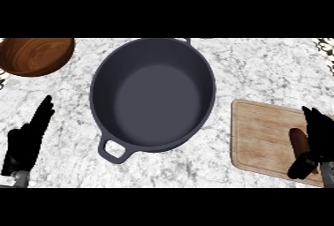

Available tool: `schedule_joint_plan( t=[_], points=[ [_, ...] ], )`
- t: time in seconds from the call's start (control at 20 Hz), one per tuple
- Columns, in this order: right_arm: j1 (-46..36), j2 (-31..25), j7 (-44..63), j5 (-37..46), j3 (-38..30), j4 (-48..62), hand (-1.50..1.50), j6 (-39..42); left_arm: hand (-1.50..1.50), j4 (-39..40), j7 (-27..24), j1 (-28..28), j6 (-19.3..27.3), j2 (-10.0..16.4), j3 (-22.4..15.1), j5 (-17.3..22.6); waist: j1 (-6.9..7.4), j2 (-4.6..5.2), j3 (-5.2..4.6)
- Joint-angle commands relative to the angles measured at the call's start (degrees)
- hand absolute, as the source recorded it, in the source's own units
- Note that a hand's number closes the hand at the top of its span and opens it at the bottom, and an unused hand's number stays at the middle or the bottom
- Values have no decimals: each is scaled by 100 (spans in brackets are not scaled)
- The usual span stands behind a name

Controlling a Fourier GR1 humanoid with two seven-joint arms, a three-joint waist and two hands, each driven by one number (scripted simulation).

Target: Pick the sweet potato from the cutting board and place it in the pot

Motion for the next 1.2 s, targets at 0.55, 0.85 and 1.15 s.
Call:
schedule_joint_plan(
  t=[0.55, 0.85, 1.15],
  points=[
    [-890, 678, 1040, 330, 81, 1221, -150, 1299, 0, -27, 214, 25, -47, -122, 234, -140, -162, -36, 6],
    [-1034, 1145, 799, 800, 57, 2047, -150, 1059, 0, 41, 266, -168, -257, -157, 398, -107, -159, -28, 9],
    [-1050, 1194, 442, 1177, -234, 2444, -150, 930, 0, -373, 442, 218, -212, -311, 348, -324, -132, -33, 13]
  ],
)
